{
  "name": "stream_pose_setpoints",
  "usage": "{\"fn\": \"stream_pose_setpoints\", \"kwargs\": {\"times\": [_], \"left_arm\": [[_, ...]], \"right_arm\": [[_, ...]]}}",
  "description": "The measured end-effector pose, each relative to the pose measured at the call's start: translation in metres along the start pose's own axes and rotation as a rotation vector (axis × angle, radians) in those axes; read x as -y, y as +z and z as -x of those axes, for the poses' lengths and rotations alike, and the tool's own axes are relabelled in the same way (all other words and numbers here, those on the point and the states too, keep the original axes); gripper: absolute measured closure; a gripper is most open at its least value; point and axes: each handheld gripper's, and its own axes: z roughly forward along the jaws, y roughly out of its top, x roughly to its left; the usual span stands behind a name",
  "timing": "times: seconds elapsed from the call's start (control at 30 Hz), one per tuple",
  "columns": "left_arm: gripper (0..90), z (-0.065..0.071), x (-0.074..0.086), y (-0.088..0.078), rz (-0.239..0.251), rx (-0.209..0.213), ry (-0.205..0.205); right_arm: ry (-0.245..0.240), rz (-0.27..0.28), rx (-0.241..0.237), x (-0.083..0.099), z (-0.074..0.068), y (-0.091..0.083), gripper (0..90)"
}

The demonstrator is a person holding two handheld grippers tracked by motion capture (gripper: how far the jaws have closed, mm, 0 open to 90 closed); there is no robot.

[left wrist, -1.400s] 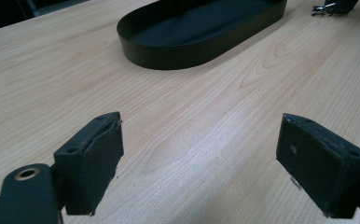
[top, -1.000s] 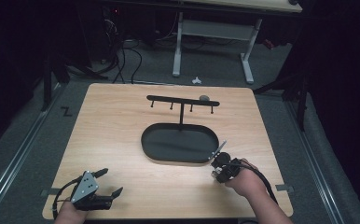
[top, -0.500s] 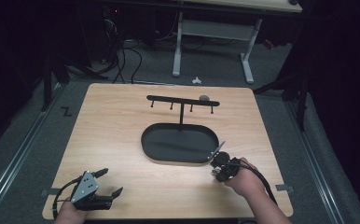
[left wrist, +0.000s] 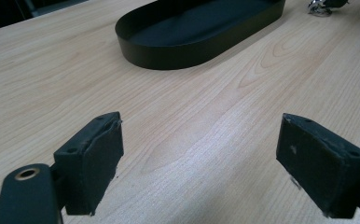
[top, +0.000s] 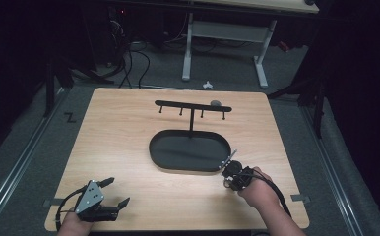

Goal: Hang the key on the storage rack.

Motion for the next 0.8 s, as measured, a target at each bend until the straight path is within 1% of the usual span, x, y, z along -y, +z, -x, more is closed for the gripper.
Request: {"fn": "stream_pose_setpoints", "kwargs": {"times": [0.07, 0.13, 0.23, 0.27, 0.3, 0.43, 0.53, 0.73, 0.8], "left_arm": [[15.2, 0.0, -0.0001, 0.0001, -0.001, -0.001, 0.0], [15.3, 0.0001, 0.0, 0.0, 0.0, 0.001, 0.001], [15.3, 0.0002, -0.0001, 0.0, -0.001, 0.002, 0.0], [15.3, 0.0002, -0.0002, -0.0001, -0.002, 0.003, 0.001], [15.3, 0.0002, -0.0002, -0.0001, -0.003, 0.003, 0.001], [15.3, 0.0002, -0.0002, 0.0001, -0.002, 0.001, 0.001], [15.3, 0.0006, -0.0002, -0.0001, 0.0, 0.003, 0.001], [15.3, 0.0008, -0.0002, 0.0004, -0.004, 0.004, 0.002], [15.2, 0.0009, -0.0001, 0.0005, -0.004, 0.004, 0.002]], "right_arm": [[-0.017, 0.001, 0.008, -0.0004, -0.0019, 0.0003, 84.9], [-0.016, 0.001, 0.005, -0.0007, -0.0023, 0.0004, 84.8], [0.001, 0.004, -0.004, -0.001, -0.0023, 0.0012, 84.6], [0.021, 0.011, -0.019, -0.0006, -0.0008, 0.0016, 84.5], [0.021, 0.011, -0.019, -0.0006, -0.0008, 0.0016, 84.5], [0.047, 0.011, -0.042, 0.0002, 0.0021, 0.0023, 84.4], [0.045, 0.002, -0.045, -0.0004, 0.0027, 0.004, 84.2], [0.049, 0.009, -0.04, 0.0, 0.0024, 0.0044, 84.1], [0.06, 0.008, -0.041, 0.0006, 0.0016, 0.0042, 84.2]]}}
